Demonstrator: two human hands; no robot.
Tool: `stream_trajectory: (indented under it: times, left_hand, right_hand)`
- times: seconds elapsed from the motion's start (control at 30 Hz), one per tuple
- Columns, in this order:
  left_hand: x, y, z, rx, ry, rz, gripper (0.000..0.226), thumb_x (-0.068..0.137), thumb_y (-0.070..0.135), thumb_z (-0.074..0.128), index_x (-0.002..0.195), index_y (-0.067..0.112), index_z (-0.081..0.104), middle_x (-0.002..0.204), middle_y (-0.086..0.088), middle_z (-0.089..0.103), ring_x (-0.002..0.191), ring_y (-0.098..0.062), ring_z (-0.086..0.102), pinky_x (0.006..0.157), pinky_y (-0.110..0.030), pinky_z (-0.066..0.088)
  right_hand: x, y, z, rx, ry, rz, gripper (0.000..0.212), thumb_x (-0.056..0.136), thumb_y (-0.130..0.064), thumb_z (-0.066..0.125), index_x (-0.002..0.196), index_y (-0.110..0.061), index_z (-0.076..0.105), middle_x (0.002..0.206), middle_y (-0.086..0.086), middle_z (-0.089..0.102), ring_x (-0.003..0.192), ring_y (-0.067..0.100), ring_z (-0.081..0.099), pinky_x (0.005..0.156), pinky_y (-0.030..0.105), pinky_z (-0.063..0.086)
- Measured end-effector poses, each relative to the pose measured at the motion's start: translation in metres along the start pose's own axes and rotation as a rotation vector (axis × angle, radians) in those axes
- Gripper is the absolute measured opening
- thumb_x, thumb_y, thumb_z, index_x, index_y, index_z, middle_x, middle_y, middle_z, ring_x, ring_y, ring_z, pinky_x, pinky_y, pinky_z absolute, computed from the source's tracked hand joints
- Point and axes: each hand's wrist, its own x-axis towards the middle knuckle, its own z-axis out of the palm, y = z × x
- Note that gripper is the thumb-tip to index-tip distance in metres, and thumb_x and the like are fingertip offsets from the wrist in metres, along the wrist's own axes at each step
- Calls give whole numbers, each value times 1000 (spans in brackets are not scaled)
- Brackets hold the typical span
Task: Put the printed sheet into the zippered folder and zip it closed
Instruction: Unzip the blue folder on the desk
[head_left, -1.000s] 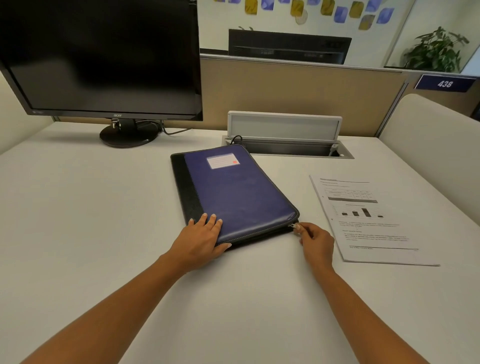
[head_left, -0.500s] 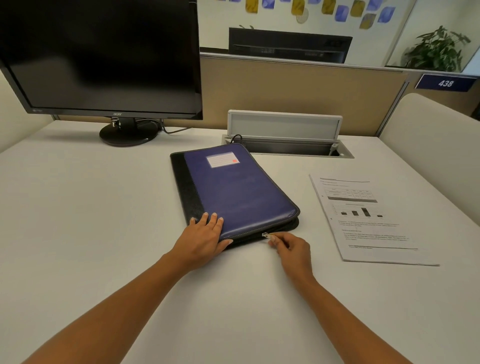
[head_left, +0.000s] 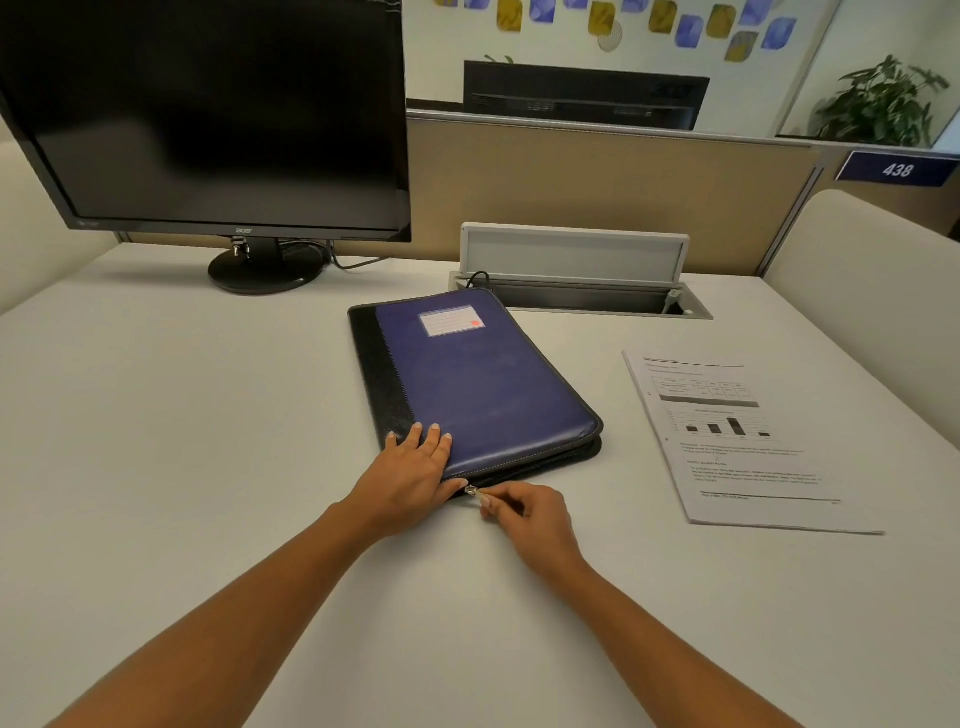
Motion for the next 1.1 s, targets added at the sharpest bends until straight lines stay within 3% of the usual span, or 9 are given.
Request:
stream_trajectory:
  times: [0.27, 0.4, 0.47, 0.53, 0.6, 0.73, 0.87, 0.97, 1.1]
  left_hand:
    - [-3, -17, -1, -62, 11, 15, 66, 93, 51, 25, 146, 16, 7, 156, -7, 6, 143, -26, 2, 115, -43, 4]
    - [-16, -12, 0, -184, 202, -2, 56, 91, 44, 43, 138, 14, 36, 149, -6, 32, 140, -23, 21, 115, -40, 14]
    - [-28, 0, 6, -288, 535, 35, 33, 86, 30, 59, 109, 6, 64, 118, -13, 63, 116, -29, 53, 96, -33, 41]
    - [-38, 12, 10, -382, 754, -36, 16, 81, 20, 67, 70, 8, 68, 68, -7, 67, 69, -20, 59, 61, -18, 43]
    - [-41, 22, 10, -532, 651, -218, 30, 86, 26, 61, 59, 11, 61, 53, -1, 57, 52, -13, 51, 49, -16, 36]
    - [-31, 32, 11, -729, 323, -366, 41, 90, 40, 50, 68, 9, 67, 51, -3, 61, 44, -13, 57, 55, -24, 49]
    - [-24, 40, 13, -955, 319, -384, 41, 89, 34, 54, 59, 8, 64, 39, 2, 56, 30, -5, 51, 44, -11, 46]
    - [-23, 40, 14, -1123, 340, -428, 36, 87, 20, 59, 54, 7, 63, 29, 5, 52, 26, -5, 50, 35, -11, 42]
    - [-27, 41, 17, -1210, 363, -433, 28, 88, 11, 57, 60, 8, 63, 42, -1, 59, 28, -6, 51, 34, -14, 43]
  right_hand:
    - [1, -8, 7, -126, 9, 31, 18, 83, -35, 63, 90, -21, 72, 83, -2, 73, 71, 8, 59, 64, 17, 42]
    - [2, -11, 10, -149, 7, 41, 18, 83, -36, 62, 89, -22, 72, 82, -2, 72, 69, 6, 58, 66, 21, 45]
    - [1, -11, 11, -149, 15, 45, 17, 82, -36, 63, 89, -22, 72, 82, -2, 72, 69, 7, 58, 66, 21, 45]
    - [0, -11, 13, -124, 17, 43, 17, 82, -34, 64, 90, -22, 72, 83, -2, 73, 71, 8, 60, 67, 22, 47]
    - [-1, -12, 15, -107, 13, 32, 18, 82, -32, 64, 93, -20, 72, 85, 0, 73, 74, 9, 62, 71, 24, 50]
    - [-3, -15, 16, -78, -12, 6, 20, 83, -27, 64, 98, -16, 72, 88, 3, 73, 77, 14, 65, 75, 29, 53]
    - [-5, -15, 19, -35, -21, -20, 17, 84, -24, 63, 95, -15, 72, 83, 6, 73, 70, 14, 62, 72, 32, 53]
    - [-5, -13, 16, -54, -62, -77, 17, 82, -23, 65, 98, -20, 72, 87, 1, 73, 69, 10, 57, 71, 28, 50]
    - [3, -5, 2, -57, -42, -165, 13, 82, -24, 66, 93, -19, 72, 86, -3, 71, 68, 10, 57, 63, 19, 45]
